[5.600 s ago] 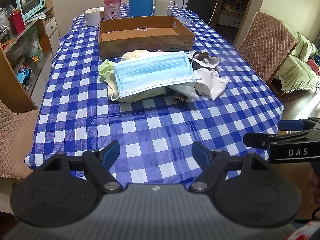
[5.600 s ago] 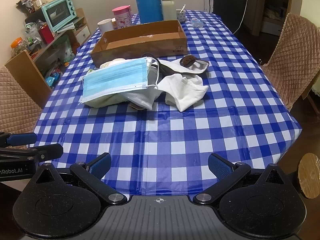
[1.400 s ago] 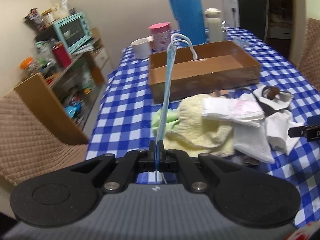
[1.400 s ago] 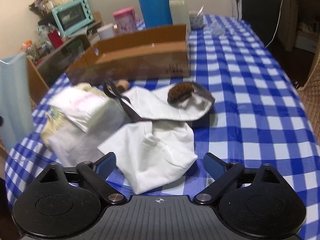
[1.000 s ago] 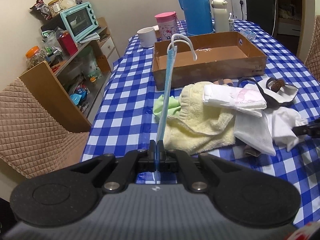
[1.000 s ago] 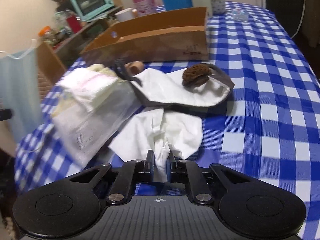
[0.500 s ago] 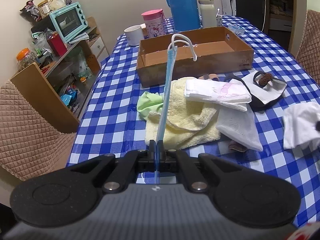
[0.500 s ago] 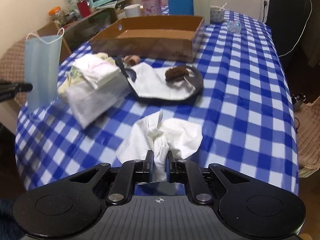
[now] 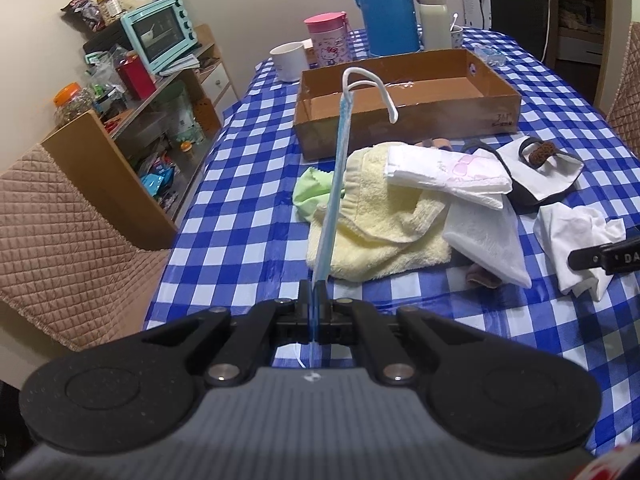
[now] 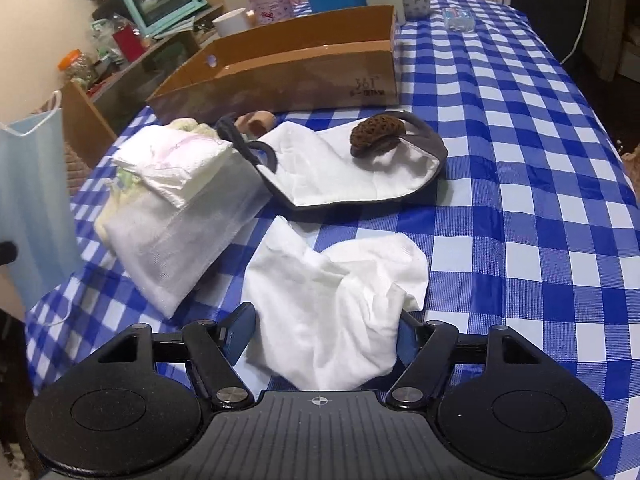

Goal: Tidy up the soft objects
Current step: 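Lift the blue mask with the left gripper while the right gripper lifts the white cloth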

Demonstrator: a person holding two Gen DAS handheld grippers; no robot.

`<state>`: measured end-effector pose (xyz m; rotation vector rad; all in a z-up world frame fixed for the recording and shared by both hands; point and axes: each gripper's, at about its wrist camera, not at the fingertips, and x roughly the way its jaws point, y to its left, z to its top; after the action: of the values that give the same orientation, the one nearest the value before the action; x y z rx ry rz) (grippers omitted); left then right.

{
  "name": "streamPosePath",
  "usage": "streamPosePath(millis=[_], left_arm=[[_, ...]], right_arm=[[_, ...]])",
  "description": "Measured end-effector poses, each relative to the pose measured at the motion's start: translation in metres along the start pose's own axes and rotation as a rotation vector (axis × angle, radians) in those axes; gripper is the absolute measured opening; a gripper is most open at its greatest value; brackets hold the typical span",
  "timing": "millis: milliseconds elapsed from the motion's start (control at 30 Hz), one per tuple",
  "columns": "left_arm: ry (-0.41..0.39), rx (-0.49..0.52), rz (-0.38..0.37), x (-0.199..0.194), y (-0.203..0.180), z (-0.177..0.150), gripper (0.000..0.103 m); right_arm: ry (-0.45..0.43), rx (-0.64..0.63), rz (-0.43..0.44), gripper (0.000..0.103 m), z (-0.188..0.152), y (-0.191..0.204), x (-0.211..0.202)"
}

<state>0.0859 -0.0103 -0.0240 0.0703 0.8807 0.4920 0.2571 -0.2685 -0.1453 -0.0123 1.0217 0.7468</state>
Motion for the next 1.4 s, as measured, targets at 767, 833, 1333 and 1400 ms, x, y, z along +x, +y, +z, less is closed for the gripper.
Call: streamPosePath(millis=[767,833,1333,1400], left_arm=[[-0.063,0.109,-0.064,0.022,0.028,0.042,0.003],[-0.085,0.127,-0.073,0.025,0.031,0.053,0.003],[-0.246,0.273,-0.090,0.076,0.021,0.149,0.003],[-0.264,0.294,-0.093,0.087,0.016,0.166,0.003]], right_arm=[[-0.066,-0.077,-0.009,0.018,0.010,0.028,-0.028],[-0.096,-0.083,-0.008,0.017,0.020,0.031,-0.042],[-0.247,-0.115,0.013,0.018,0.131,0.037,-0.056],[-0.255,-0.120,0.018,0.018,0.151,0.036,-0.048]])
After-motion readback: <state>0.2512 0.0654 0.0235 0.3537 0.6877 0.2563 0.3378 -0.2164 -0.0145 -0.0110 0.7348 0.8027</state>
